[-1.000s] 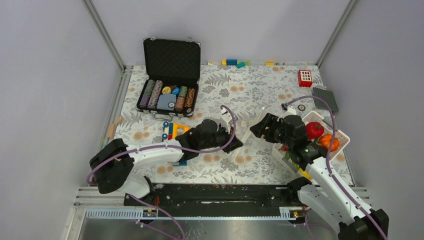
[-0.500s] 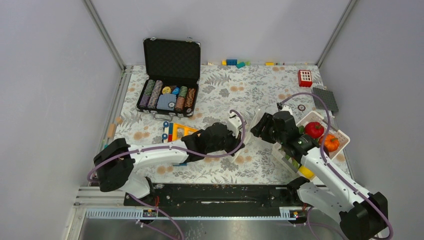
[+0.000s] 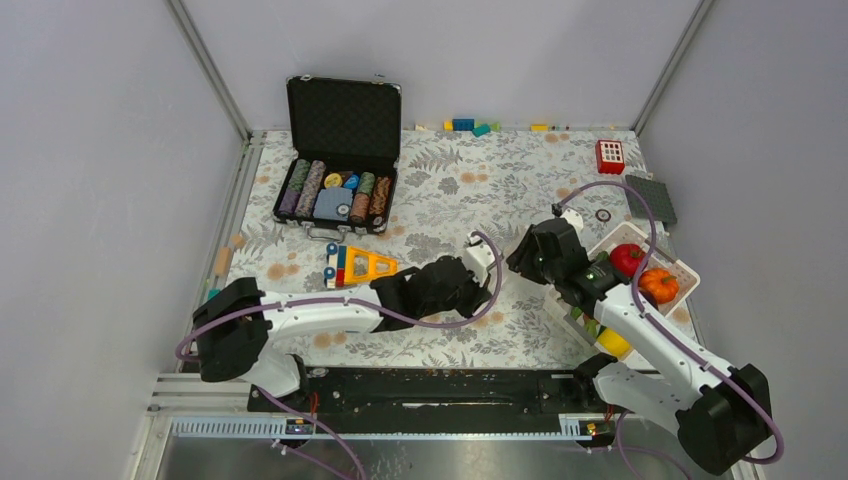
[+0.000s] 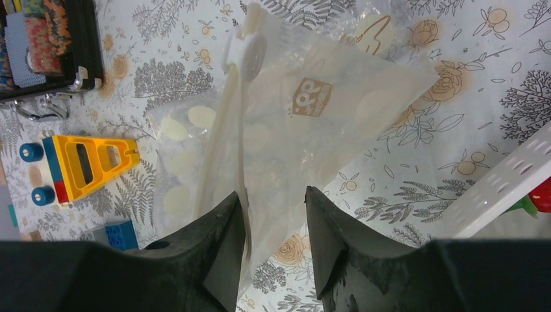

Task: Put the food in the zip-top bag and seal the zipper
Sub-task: Open the zipper of the food storage bag at the center of the board.

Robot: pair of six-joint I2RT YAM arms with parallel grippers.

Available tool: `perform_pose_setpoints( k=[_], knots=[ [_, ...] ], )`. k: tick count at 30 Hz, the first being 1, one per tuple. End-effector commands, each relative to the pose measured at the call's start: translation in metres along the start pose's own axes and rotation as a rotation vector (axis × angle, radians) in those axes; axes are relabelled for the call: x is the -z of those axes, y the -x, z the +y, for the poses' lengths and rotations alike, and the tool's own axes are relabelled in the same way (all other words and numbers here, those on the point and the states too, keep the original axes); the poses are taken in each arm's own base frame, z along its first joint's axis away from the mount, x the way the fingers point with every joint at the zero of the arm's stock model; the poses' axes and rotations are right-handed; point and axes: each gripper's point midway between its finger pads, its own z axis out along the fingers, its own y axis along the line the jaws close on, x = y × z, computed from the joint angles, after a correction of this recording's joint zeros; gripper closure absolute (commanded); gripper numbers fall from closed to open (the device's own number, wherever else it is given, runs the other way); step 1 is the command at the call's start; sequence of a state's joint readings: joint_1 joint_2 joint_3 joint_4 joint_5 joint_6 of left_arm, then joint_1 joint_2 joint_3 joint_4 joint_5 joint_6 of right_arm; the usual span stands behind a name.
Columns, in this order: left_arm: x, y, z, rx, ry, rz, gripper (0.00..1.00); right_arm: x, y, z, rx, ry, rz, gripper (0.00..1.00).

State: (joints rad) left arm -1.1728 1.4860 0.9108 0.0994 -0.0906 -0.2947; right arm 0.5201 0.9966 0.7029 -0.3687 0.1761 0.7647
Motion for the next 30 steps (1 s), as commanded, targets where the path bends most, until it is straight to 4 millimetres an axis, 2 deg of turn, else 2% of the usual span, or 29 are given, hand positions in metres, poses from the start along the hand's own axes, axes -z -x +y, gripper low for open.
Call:
perform_pose_setpoints(
  k=[1, 4, 5, 7, 8, 9, 10, 11, 13, 14, 19, 24, 30],
  knots=[
    [-0.001, 0.028, -0.01, -0.03, 0.013, -0.069, 1.0, -0.001, 0.024, 0.012, -0.034, 0.008, -0.096, 0.58],
    [0.002, 0.03, -0.012, -0.024, 0.013, -0.076, 1.0, -0.003, 0.025, 0.012, -0.031, 0.001, -0.099, 0.67],
    [0.003, 0.032, -0.012, -0.021, 0.011, -0.081, 1.0, -0.003, 0.024, 0.013, -0.023, 0.009, -0.098, 0.73],
    [0.007, 0.036, -0.013, -0.016, 0.007, -0.093, 0.91, -0.003, 0.022, 0.015, -0.012, 0.034, -0.095, 0.86],
    [0.009, 0.039, -0.014, -0.011, 0.005, -0.102, 0.86, -0.003, 0.022, 0.019, -0.006, 0.061, -0.099, 0.95],
    [0.011, 0.041, -0.015, -0.005, 0.0, -0.108, 0.79, -0.002, 0.022, 0.024, 0.003, 0.097, -0.104, 1.0],
    [0.013, 0.043, -0.016, 0.001, -0.006, -0.112, 0.63, 0.0, 0.021, 0.03, 0.014, 0.14, -0.106, 1.0],
    [0.016, 0.045, -0.018, 0.009, -0.013, -0.117, 0.41, 0.003, 0.02, 0.036, 0.03, 0.179, -0.104, 1.0],
    [0.022, 0.051, -0.019, 0.03, -0.016, -0.134, 0.06, 0.011, 0.017, 0.047, 0.07, 0.253, -0.094, 1.0],
    [0.027, 0.055, -0.019, 0.037, -0.017, -0.147, 0.02, 0.017, 0.016, 0.054, 0.09, 0.299, -0.089, 1.0],
    [0.045, 0.07, -0.015, 0.082, 0.007, -0.192, 0.01, 0.032, 0.014, 0.07, 0.151, 0.388, -0.104, 1.0],
    [0.054, 0.081, 0.003, 0.138, 0.108, -0.217, 0.01, 0.042, 0.008, 0.089, 0.226, 0.448, -0.104, 1.0],
    [0.051, 0.07, 0.031, 0.16, 0.267, -0.173, 0.03, 0.049, 0.008, 0.102, 0.248, 0.493, -0.117, 1.0]
  ],
)
